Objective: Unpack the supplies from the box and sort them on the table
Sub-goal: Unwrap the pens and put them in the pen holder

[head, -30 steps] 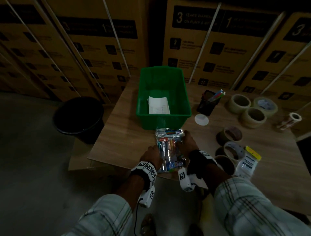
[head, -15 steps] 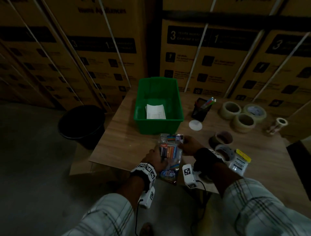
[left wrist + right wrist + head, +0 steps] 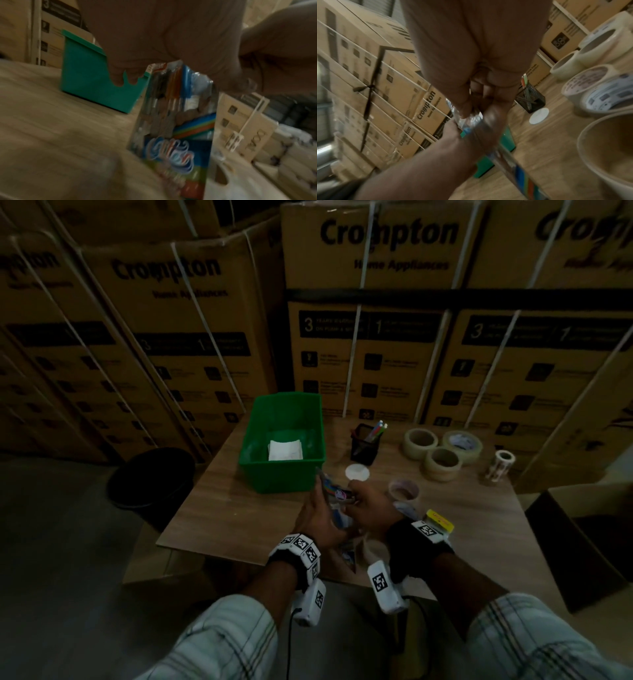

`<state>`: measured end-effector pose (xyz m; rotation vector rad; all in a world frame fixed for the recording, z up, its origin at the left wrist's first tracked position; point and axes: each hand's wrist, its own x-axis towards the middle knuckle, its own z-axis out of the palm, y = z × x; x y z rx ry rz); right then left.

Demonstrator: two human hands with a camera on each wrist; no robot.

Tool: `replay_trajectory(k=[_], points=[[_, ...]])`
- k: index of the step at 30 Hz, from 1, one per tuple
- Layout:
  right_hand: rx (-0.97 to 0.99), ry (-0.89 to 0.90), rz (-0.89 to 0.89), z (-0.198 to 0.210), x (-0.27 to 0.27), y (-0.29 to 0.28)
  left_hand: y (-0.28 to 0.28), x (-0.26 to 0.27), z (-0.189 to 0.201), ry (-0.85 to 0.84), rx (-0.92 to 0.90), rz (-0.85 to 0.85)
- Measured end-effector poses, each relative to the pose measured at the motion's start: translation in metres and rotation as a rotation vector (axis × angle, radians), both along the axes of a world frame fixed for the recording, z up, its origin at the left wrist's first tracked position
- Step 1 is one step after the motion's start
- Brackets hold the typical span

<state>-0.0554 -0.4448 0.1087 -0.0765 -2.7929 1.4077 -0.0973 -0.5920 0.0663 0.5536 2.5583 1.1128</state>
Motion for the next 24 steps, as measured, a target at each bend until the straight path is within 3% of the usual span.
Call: replay_trajectory(k=[5,14,20,24], points=[[-0.227,0.039,0.022,0.012,0.030,0.013,0.021,-0.005,-0.012,-0.038,0.186,0.011],[-0.189,0.089,0.031,0.009,0.049,0.051,0.048,0.020,-0.027,-0.032,0.209,0.025],[-0.328,0.102,-0.020,0.014,0.059,0.069,0.065,0.039,0.003,0.094,0.087,-0.046],[-0.300,0.201,-0.149,0.021,0.062,0.084,0.063,0.042,0.006,0.115,-0.055,-0.139]])
